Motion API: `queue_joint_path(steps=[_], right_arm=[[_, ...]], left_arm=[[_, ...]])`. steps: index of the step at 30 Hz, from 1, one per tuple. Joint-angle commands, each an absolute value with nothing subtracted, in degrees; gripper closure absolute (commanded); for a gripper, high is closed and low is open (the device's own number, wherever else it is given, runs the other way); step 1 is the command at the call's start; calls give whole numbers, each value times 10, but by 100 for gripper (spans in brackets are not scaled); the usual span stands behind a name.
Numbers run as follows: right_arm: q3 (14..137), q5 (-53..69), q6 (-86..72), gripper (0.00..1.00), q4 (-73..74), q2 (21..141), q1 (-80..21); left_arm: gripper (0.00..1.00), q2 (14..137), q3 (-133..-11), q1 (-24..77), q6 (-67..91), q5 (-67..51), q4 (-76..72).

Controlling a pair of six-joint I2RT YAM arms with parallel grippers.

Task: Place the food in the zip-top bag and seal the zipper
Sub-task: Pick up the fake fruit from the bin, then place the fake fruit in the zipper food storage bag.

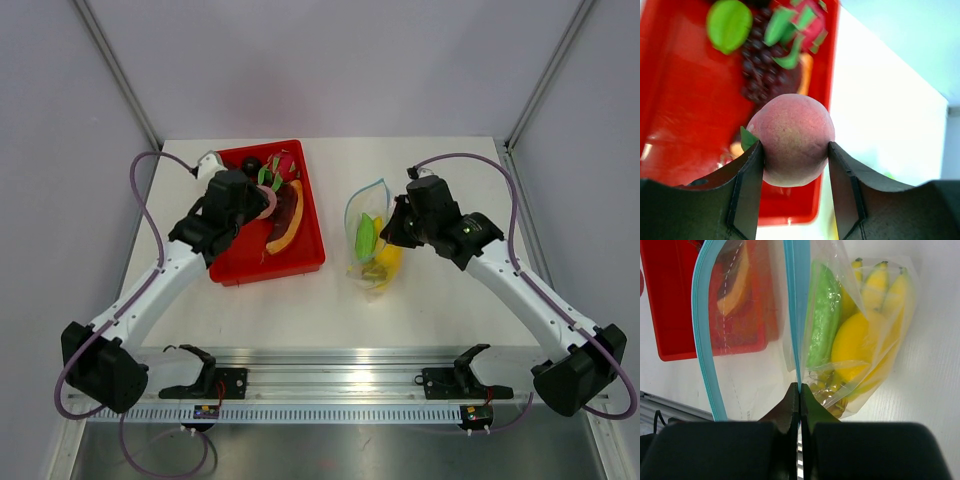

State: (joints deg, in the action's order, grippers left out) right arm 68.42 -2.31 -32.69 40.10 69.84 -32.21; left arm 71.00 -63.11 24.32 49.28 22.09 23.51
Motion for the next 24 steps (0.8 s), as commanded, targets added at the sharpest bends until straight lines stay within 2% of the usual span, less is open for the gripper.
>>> queue_joint_path(steps=[1,8,16,24], right_arm=[[686,-14,-330,100,381,688,-323],[686,-6,-335,100,368,702,-324],[693,-10,-339,100,364,716,-323],[700,-6,-345,100,364,721,-323]], left_arm=[[80,678,-620,276,481,198,203],[75,672,-667,329,434,135,203],[75,672,-715,404,417,36,178],[76,741,-765,445,433,-30,140]])
